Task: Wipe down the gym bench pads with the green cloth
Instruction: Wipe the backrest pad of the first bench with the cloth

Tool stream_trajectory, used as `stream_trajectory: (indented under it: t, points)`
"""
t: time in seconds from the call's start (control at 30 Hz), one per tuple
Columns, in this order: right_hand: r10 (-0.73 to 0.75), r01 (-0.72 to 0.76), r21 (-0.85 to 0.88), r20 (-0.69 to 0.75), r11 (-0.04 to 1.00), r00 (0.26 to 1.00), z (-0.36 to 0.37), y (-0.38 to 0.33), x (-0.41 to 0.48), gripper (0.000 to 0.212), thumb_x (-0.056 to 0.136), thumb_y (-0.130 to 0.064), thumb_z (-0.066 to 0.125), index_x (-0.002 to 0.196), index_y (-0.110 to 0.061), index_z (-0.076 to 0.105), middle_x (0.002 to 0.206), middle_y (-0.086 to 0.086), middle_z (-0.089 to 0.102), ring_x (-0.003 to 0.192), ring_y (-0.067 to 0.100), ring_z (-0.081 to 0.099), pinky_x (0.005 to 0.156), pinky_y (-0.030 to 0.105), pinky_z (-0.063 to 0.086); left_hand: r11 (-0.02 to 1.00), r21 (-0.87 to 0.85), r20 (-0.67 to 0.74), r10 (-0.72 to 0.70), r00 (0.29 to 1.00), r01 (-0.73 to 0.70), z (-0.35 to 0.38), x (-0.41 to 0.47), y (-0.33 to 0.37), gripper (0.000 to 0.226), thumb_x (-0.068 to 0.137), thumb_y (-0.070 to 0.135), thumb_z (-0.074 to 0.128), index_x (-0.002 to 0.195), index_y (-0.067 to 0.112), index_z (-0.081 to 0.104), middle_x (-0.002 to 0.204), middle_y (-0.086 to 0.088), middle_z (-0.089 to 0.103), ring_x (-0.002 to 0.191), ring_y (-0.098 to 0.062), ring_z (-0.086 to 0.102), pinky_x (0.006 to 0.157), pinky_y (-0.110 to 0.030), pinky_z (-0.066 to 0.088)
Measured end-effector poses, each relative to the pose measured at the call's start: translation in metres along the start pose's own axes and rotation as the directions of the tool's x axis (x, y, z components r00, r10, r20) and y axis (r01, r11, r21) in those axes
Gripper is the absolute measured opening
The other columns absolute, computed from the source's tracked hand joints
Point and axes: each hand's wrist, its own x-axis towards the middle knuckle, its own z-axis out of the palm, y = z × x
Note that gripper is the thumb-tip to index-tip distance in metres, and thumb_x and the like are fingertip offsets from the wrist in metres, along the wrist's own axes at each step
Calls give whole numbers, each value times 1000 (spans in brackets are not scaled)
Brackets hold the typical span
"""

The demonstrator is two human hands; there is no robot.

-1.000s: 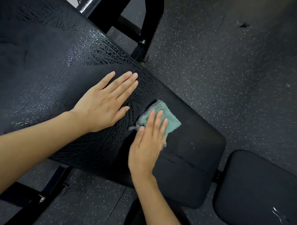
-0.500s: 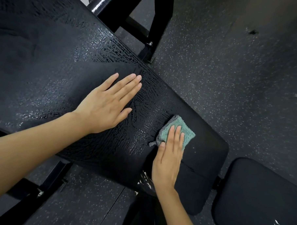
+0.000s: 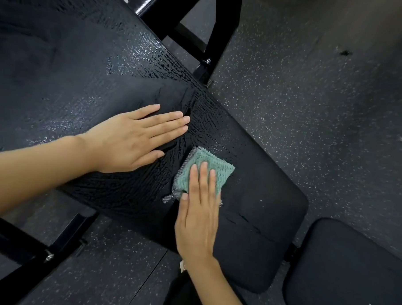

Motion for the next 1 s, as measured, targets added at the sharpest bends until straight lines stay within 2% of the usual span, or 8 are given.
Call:
stream_trajectory:
  t: [0.2, 0.37, 0.43, 0.5, 0.63, 0.77, 0.9, 1.0]
  points:
    - [216, -215, 18, -95, 976, 972, -1, 28, -18, 52, 105, -33, 16, 156, -28, 8, 164, -15, 0, 150, 7, -4, 121, 44, 11, 995, -3, 18, 98, 995, -98, -5, -11, -12, 62, 103, 39, 22, 157, 8, 21, 165, -6, 17, 152, -19, 16, 123, -44, 11]
    - [496, -461, 196, -207, 865, 843, 14, -1, -12, 54, 98, -40, 11, 152, -37, 3, 161, -21, -4, 148, 1, -11, 122, 38, 2, 993, -1, 6, 117, 993, -117, -2, -12, -14, 62, 103, 39, 20, 157, 8, 20, 166, -7, 16, 153, -20, 15, 123, -46, 13]
    - [540, -489, 249, -219, 836, 813, 22, -23, -8, 55, 98, -39, 12, 152, -36, 3, 161, -19, -3, 148, 2, -13, 121, 38, 0, 993, -6, 3, 116, 993, -116, -2, -12, -14, 62, 103, 39, 20, 157, 8, 21, 165, -7, 16, 153, -21, 16, 123, -46, 14]
    - [501, -453, 238, -214, 859, 838, 30, -47, -11, 55, 100, -38, 13, 154, -33, 5, 162, -18, -4, 149, 5, -12, 121, 39, -2, 993, -13, 6, 121, 993, -121, 0, -12, -14, 62, 103, 39, 20, 157, 8, 21, 165, -7, 16, 153, -21, 16, 123, -47, 15]
    - [277, -259, 137, -135, 956, 951, 38, -82, -26, 53, 104, -36, 15, 156, -31, 6, 163, -16, -5, 151, 13, -9, 120, 37, -9, 993, -14, -9, 119, 993, -119, 2, -12, -15, 62, 103, 39, 20, 157, 8, 21, 165, -6, 17, 153, -21, 16, 123, -47, 15]
    - [65, -64, 15, -57, 998, 996, 32, -57, -35, 51, 107, -34, 14, 157, -30, 7, 164, -12, 1, 152, 14, 0, 120, 35, -1, 993, -15, -12, 119, 993, -119, 2, -12, -14, 62, 103, 39, 20, 157, 9, 21, 165, -6, 16, 153, -20, 15, 123, -47, 15]
    - [98, -99, -16, -68, 995, 993, 25, -29, -47, 53, 106, -31, 19, 157, -30, 6, 164, -12, 0, 151, 14, 0, 120, 37, 3, 993, -8, -16, 117, 993, -117, 2, -12, -14, 62, 102, 39, 22, 157, 8, 22, 165, -6, 17, 153, -20, 15, 122, -48, 15]
    - [224, -221, 38, -105, 975, 969, 20, -7, -58, 53, 105, -31, 20, 156, -33, 6, 164, -15, 2, 151, 12, 1, 121, 42, 11, 993, -1, -16, 118, 993, -118, 2, -12, -14, 62, 102, 39, 21, 157, 8, 22, 165, -6, 17, 153, -20, 16, 123, -47, 15]
